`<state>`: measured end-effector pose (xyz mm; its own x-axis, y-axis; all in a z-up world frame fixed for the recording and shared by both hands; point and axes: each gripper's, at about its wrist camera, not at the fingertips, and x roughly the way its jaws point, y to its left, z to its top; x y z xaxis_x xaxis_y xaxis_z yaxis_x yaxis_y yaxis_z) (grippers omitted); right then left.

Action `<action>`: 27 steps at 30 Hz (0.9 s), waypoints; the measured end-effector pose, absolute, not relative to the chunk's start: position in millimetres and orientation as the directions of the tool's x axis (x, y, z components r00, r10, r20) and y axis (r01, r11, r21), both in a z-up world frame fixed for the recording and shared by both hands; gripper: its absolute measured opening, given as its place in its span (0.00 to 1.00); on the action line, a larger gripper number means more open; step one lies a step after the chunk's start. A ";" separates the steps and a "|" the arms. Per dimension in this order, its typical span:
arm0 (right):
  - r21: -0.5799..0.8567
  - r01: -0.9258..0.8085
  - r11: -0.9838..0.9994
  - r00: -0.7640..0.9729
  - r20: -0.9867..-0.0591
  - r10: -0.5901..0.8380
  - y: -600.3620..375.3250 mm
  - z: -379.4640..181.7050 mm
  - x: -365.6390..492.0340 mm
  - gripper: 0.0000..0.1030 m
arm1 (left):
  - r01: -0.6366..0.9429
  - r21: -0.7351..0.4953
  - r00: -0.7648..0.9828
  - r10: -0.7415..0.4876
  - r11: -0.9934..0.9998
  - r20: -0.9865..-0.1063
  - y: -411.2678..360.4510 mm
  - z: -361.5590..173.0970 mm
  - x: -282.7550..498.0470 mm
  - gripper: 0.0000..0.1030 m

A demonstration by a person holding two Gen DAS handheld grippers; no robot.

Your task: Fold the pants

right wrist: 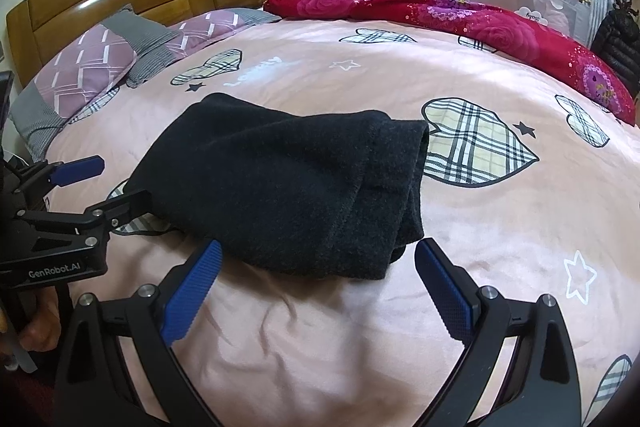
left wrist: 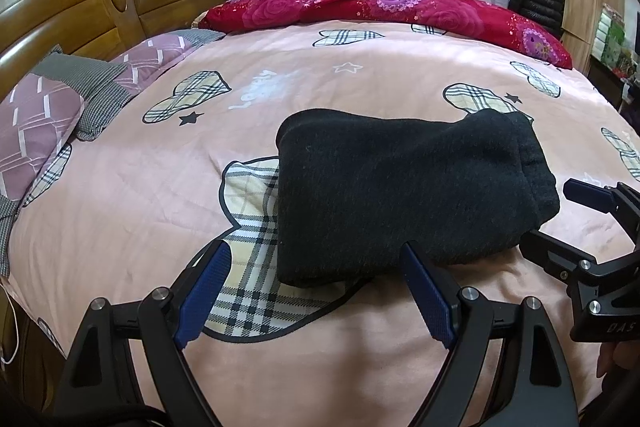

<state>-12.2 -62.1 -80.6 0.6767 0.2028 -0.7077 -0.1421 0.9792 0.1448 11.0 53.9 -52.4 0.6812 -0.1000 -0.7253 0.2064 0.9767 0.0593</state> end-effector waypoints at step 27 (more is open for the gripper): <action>0.143 -0.148 0.979 0.676 -0.708 0.206 -58.4 -76.2 -11.0 0.95 | 0.182 0.039 0.673 -0.095 0.983 -0.734 58.0 -50.1 15.8 0.84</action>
<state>-11.0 -58.4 -76.2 0.6758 0.2060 -0.7077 -0.1482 0.9785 0.1433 15.8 58.0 -50.1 0.6730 -0.0949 -0.7336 0.1815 0.9826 0.0394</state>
